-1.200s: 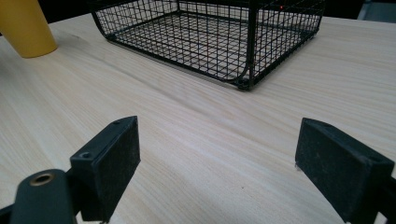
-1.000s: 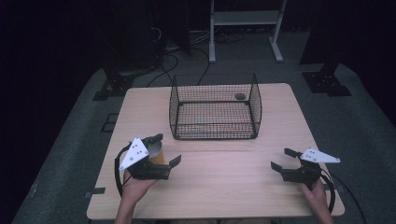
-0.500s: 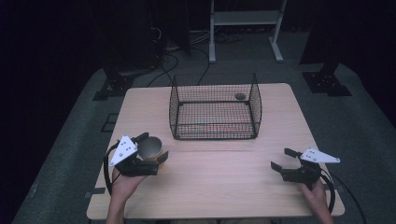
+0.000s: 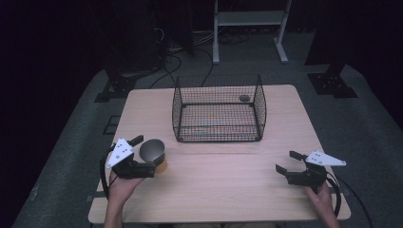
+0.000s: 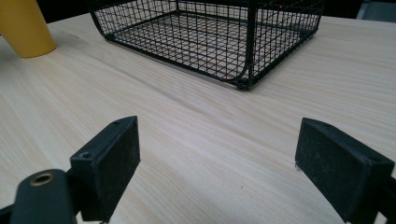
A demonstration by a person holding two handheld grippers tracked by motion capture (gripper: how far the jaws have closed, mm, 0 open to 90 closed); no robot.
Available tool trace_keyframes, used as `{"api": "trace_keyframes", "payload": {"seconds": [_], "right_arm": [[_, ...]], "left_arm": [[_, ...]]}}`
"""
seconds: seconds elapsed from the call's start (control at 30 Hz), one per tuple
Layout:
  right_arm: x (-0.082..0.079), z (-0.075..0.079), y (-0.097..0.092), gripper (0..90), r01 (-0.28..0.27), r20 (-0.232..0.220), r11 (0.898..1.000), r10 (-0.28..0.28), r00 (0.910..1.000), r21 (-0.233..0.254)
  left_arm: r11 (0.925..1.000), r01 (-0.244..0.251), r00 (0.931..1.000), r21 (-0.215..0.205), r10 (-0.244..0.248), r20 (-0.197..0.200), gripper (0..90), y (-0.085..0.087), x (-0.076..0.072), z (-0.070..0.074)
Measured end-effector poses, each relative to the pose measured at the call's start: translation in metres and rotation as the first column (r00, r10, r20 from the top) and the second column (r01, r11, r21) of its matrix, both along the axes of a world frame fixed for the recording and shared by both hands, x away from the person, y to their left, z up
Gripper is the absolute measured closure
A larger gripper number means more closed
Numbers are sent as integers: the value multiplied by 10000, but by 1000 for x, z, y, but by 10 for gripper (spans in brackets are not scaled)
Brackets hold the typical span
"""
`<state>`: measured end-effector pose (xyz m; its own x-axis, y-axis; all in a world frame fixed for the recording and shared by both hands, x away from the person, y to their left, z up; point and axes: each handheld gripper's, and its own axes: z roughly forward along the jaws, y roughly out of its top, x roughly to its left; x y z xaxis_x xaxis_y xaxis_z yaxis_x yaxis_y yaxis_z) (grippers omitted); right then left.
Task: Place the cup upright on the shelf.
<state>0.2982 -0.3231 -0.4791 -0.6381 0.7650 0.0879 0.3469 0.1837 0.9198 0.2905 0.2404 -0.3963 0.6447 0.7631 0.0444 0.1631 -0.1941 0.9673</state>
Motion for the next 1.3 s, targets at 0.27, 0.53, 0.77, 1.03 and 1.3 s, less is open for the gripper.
{"api": "trace_keyframes", "payload": {"seconds": [0.27,0.53,0.77,1.03,1.3], "right_arm": [[0,0,0,129,6,-4,10000,-6,10000,4],[0,0,0,129,-11,22,10000,11,10000,-37],[0,0,0,130,-24,25,10000,24,10000,-47],[0,0,1,129,-23,27,10000,23,10000,-52],[0,0,1,129,-25,32,10000,25,10000,-58]], "left_arm": [[9997,-235,9993,87,238,-290,0,8,5,-10],[9989,-423,9974,209,435,-577,0,13,8,-18],[9974,-563,9951,440,597,-791,0,13,11,-23],[9962,-563,9923,665,632,-1066,0,9,15,-31],[9947,-574,9889,848,683,-1319,0,6,20,-39]]}}
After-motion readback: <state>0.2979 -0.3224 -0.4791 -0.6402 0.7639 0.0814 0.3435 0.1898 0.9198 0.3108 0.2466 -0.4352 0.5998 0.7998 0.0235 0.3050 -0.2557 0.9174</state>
